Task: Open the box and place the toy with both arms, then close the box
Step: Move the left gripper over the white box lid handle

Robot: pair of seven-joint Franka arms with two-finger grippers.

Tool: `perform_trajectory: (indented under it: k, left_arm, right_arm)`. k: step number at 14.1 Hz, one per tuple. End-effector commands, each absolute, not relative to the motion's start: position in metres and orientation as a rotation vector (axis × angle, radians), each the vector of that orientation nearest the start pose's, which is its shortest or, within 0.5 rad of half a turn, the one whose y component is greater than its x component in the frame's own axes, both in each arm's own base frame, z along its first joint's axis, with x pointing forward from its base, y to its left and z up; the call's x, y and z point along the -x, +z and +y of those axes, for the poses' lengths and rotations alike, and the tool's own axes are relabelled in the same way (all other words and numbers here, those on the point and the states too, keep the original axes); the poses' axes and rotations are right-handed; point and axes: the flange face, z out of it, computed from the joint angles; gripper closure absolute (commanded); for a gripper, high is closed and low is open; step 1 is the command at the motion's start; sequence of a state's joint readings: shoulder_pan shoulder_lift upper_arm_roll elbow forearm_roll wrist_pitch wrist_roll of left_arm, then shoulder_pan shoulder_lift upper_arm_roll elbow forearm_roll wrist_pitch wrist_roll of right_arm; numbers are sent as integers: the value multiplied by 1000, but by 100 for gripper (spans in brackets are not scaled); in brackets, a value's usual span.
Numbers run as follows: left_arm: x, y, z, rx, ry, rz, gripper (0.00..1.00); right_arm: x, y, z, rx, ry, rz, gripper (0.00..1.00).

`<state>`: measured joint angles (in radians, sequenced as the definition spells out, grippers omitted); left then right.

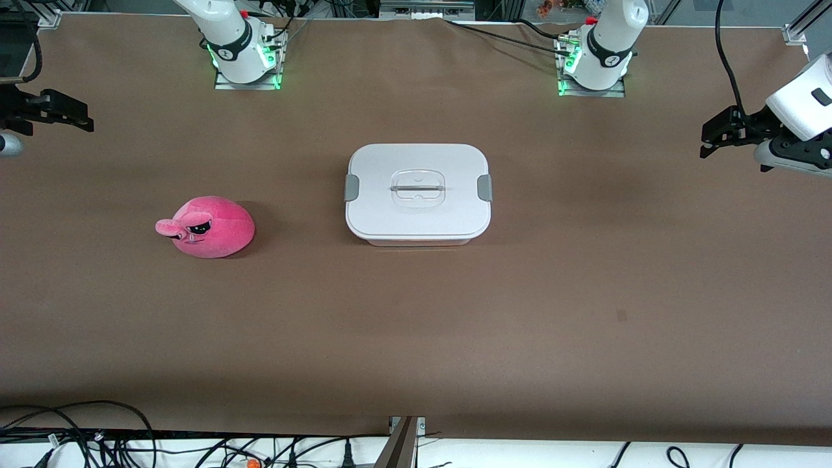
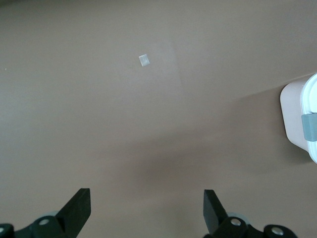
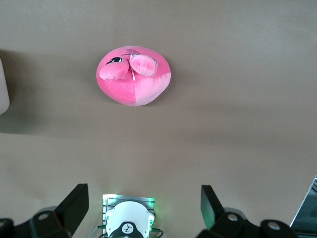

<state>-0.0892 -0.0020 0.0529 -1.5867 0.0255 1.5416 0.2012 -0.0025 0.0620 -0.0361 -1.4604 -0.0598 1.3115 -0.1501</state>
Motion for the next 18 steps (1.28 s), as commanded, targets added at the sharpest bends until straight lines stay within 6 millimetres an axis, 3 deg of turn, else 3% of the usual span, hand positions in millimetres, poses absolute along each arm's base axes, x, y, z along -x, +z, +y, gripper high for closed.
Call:
perform_trajectory:
  k: [1,10,15,18]
  left_arm:
    - [-550,625,-18,3080,76,361,0]
    - [-549,623,-28,3071,104,392,0]
    - [-541,617,-33,3086,206,420,0]
    - [-528,611,-74,3103,333,539,0]
  right_arm:
    - [-546,627,-29,3155,332,-141,0]
    - [-547,627,-28,3155,329,-146,0]
    - [-547,627,-30,3154,330,-149,0]
    - [-547,627,-30,3155,328,-151,0]
